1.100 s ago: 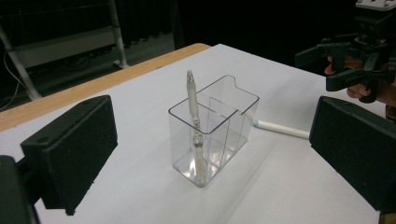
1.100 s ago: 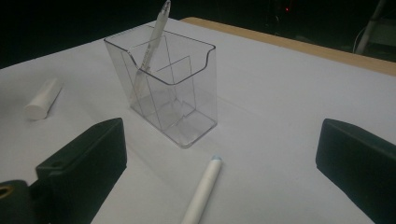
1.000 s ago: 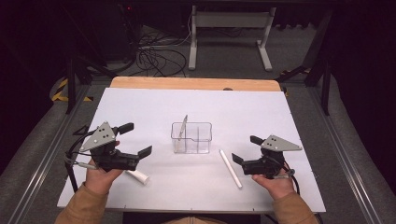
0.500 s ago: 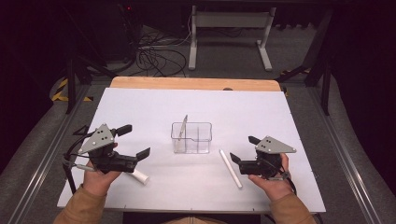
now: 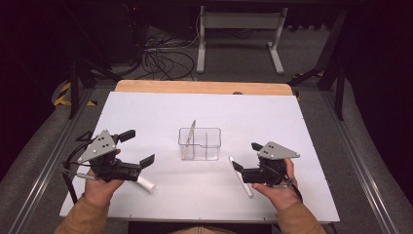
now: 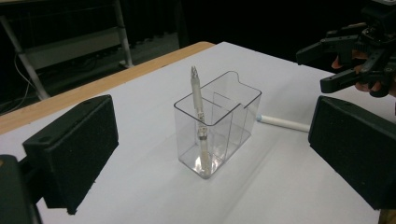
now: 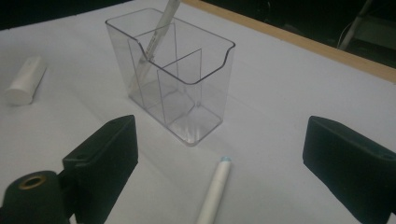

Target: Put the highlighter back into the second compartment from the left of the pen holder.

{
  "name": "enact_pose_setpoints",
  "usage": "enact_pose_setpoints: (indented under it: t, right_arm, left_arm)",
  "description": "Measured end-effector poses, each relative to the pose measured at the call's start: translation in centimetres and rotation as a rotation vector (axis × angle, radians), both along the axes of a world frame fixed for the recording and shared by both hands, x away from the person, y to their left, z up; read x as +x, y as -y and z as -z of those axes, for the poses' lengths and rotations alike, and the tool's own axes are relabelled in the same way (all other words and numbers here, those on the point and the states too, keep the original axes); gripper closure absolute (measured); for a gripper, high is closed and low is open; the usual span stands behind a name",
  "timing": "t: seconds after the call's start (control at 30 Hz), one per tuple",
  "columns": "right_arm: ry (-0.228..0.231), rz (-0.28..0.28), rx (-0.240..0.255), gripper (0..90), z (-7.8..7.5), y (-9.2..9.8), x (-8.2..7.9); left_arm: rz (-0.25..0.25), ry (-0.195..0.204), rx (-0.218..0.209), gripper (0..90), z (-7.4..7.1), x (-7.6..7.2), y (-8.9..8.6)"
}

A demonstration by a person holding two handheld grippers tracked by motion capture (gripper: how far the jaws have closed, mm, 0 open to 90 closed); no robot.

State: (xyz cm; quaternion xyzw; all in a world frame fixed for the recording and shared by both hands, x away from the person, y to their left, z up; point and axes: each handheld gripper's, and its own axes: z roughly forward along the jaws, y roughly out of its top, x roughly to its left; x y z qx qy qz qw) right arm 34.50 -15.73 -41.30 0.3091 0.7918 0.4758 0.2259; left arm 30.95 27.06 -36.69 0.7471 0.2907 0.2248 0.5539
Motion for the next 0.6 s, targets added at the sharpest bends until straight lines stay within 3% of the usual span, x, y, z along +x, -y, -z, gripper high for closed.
enact_pose_setpoints:
  t: [0.2, 0.3, 0.37, 0.6]
  right_arm:
    - [0.009, -0.003, -0.033, 13.1, -0.2, -0.5, -0.2]
    - [-0.007, 0.008, -0.044, 14.3, -0.3, -0.5, -0.1]
    - [-0.006, 0.039, -0.079, 16.5, -0.3, -0.8, -0.2]
    - [-0.047, 0.036, -0.112, 19.7, -0.7, -1.4, -0.2]
  left_arm:
    - [-0.004, -0.001, -0.004, 2.4, 0.0, 0.0, -0.1]
    - [-0.006, -0.001, -0.005, 2.4, 0.0, -0.1, -0.1]
    - [-0.006, 0.0, -0.007, 2.4, 0.0, -0.1, -0.1]
    - [-0.004, 0.002, -0.007, 2.4, 0.1, -0.1, -0.2]
